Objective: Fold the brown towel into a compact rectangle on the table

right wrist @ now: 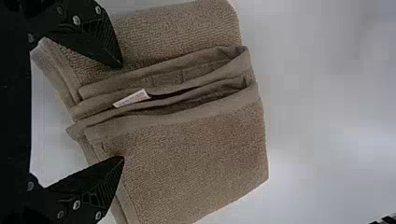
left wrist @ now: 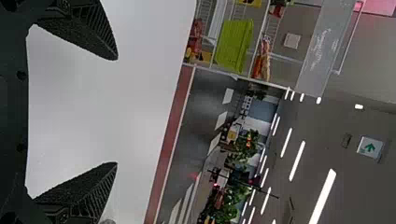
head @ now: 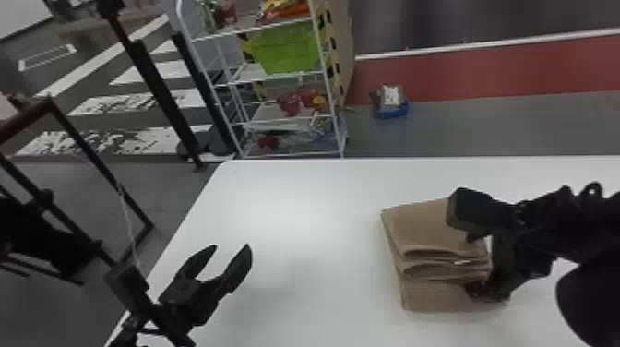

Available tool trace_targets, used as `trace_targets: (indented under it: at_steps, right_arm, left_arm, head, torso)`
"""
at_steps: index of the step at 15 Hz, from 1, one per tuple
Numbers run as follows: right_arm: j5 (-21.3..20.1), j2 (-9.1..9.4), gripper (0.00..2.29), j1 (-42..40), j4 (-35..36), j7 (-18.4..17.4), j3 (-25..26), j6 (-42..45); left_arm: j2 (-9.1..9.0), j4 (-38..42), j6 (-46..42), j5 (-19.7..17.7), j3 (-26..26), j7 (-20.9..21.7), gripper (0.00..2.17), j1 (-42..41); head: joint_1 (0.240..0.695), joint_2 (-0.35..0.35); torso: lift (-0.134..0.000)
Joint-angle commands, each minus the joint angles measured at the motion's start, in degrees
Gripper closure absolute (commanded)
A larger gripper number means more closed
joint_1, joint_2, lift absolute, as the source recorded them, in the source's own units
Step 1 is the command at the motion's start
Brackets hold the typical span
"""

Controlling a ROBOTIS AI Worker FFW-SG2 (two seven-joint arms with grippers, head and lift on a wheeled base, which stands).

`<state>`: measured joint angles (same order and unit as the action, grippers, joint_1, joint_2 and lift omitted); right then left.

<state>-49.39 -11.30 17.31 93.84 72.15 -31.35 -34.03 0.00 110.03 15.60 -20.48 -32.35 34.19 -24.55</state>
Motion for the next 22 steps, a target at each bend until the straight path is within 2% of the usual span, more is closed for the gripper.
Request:
trace_targets:
  at_steps: [1,3,6,11,12,14,18,19,21,22]
  right_arm:
    - [1.05,1.02,0.28,0.71,-0.15,0.36,-0.37,-0.56]
    - [1.4,1.72,0.28,0.71,0.64,0.71,-0.55,-1.09]
    - [1.23,1.9,0.4,1.15,0.46,1.15,-0.55,-1.09]
    - [0.44,2.25,0.41,1.68,-0.5,1.15,-0.64,-1.09]
    - [0.17,2.52,0.5,1.94,-0.94,1.15,-0.64,-1.09]
    - [0.08,2.87,0.51,2.12,-1.3,1.94,-0.64,-1.09]
    - [0.35,2.87,1.13,2.03,-1.12,2.55,-1.08,-1.09]
    - [0.35,2.87,1.15,2.03,-1.12,2.55,-1.08,-1.09]
    - [0.44,2.87,1.41,1.94,-0.77,2.29,-1.08,-0.56]
    - [0.79,2.87,1.41,1.85,-0.33,2.29,-0.9,-0.38]
  left_arm:
    - [-0.15,0.19,0.01,0.0,-0.08,0.0,0.08,-0.32]
    - [-0.15,0.45,0.01,0.0,-0.08,0.0,0.08,-0.5]
    - [-0.15,0.63,0.01,0.0,-0.08,0.09,0.08,-0.59]
    - [-0.15,0.27,-0.17,-0.09,-0.08,0.18,0.08,-0.59]
    - [-0.15,0.36,-0.17,-0.09,-0.08,0.18,0.08,-0.59]
    - [-0.15,0.36,-0.17,-0.09,-0.08,0.18,0.08,-0.59]
    - [-0.15,0.19,-0.17,-0.09,-0.08,0.27,0.08,-0.59]
    - [-0.15,0.1,-0.17,-0.09,-0.08,0.27,0.08,-0.59]
    - [-0.15,0.27,-0.17,-0.18,-0.08,0.35,0.08,-0.59]
    - [-0.15,0.36,-0.17,-0.18,-0.08,0.71,0.08,-0.59]
  head:
    - [0.695,0.35]
    - [0.695,0.35]
    - [0.695,0.35]
    - [0.695,0.35]
    - [0.695,0.35]
    - [0.695,0.35]
    - [0.695,0.35]
    - [0.695,0.35]
    - [0.695,0.35]
    - [0.695,0.35]
  torso:
    - [-0.123]
    - [-0.123]
    - [-0.123]
    - [-0.123]
    - [-0.123]
    - [-0.123]
    - [-0.123]
    - [-0.123]
    - [-0.123]
    - [-0.123]
